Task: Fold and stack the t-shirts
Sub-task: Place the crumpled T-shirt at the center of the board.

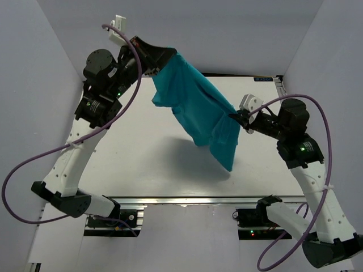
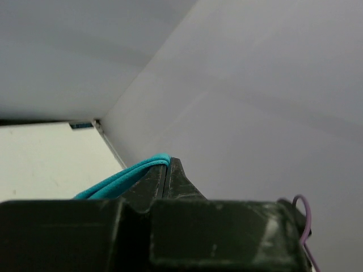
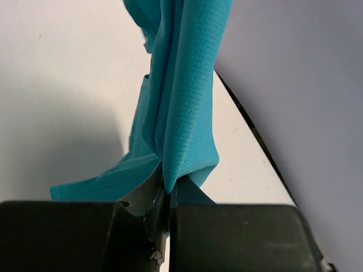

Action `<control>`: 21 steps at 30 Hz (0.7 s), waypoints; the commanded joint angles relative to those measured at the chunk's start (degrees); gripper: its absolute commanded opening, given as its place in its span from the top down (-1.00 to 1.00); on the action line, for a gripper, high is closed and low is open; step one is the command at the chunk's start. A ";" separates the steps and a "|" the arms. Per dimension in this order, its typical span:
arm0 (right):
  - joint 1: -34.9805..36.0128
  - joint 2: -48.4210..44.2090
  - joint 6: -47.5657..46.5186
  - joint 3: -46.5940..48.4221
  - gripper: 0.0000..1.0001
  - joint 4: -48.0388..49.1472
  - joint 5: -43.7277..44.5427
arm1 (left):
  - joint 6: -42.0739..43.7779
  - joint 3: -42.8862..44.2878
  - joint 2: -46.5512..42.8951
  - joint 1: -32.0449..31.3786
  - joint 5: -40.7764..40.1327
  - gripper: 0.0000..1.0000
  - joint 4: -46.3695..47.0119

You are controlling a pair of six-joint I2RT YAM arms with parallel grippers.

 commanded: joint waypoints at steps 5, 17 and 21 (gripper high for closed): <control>-1.14 -2.92 -14.66 13.91 1.00 -20.90 -11.80 | -6.29 -3.97 -14.08 -0.28 2.03 1.00 -7.24; -3.69 7.16 4.49 1.22 1.00 -7.83 -12.77 | -9.39 -10.10 -7.17 -0.28 -7.64 1.00 -10.86; -9.21 17.62 8.09 -1.45 1.00 -7.64 -14.01 | -10.78 -19.06 1.07 1.65 -7.04 1.00 -4.12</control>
